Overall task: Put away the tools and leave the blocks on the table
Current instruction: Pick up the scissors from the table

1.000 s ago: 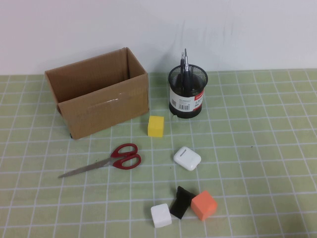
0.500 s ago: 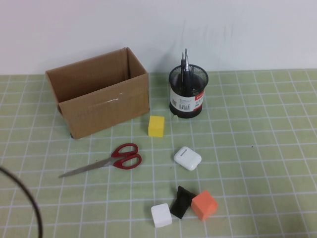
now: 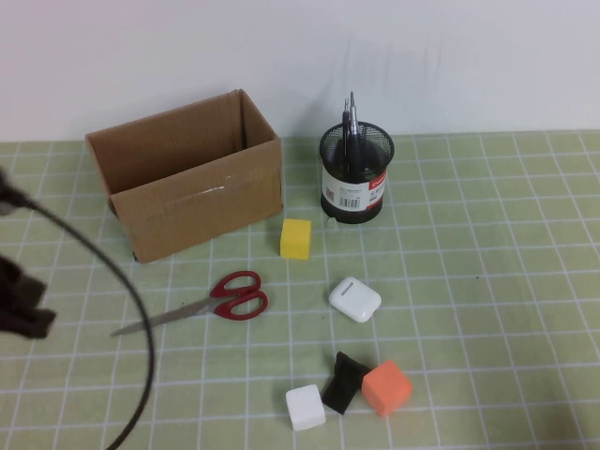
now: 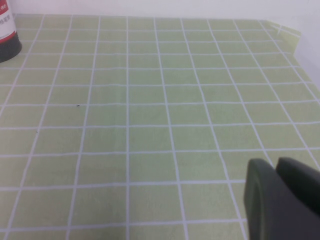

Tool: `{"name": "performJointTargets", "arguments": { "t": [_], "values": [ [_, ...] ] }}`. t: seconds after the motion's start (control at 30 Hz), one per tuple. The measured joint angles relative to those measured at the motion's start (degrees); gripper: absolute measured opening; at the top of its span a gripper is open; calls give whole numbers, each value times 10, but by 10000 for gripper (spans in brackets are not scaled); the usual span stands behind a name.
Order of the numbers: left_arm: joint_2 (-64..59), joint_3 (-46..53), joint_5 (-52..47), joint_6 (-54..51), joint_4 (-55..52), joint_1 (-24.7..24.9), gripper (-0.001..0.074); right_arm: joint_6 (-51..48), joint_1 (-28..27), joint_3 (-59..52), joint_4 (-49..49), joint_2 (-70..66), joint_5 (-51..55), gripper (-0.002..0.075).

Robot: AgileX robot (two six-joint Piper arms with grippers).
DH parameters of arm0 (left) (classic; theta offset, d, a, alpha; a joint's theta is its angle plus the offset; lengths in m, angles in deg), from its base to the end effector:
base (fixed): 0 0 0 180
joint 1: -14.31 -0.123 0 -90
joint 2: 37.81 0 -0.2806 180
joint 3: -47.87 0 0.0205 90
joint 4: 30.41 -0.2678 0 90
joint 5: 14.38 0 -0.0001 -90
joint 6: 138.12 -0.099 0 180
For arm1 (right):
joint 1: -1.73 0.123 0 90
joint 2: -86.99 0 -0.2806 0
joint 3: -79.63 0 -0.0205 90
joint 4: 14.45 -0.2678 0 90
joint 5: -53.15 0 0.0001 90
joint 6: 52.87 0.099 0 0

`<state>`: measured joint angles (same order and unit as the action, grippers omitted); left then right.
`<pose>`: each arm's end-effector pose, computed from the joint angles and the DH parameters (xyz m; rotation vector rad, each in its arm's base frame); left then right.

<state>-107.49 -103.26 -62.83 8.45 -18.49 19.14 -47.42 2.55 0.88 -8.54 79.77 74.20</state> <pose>0.2224 -0.0342 0.2851 0.7204 2.4335 -0.0568 0.0820 -0.0025 0.1687 0.0111 1.8659 -0.0254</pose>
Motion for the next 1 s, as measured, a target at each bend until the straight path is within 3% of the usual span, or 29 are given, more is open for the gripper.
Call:
{"name": "performJointTargets", "arguments": {
  "t": [0.27,0.5,0.6,0.83,1.0],
  "values": [
    [-169,-106,-41,-178,29,79,-4,0,0,0,0,0,0,-7],
    [-284,-143,-8,-221,28,140,17,0,0,0,0,0,0,-7],
    [-318,-144,16,-225,28,147,71,0,0,0,0,0,0,-7],
    [-367,-146,43,-227,27,148,308,0,0,0,0,0,0,-7],
    [-389,-147,58,-231,26,148,347,0,0,0,0,0,0,-7]
  ]
}}
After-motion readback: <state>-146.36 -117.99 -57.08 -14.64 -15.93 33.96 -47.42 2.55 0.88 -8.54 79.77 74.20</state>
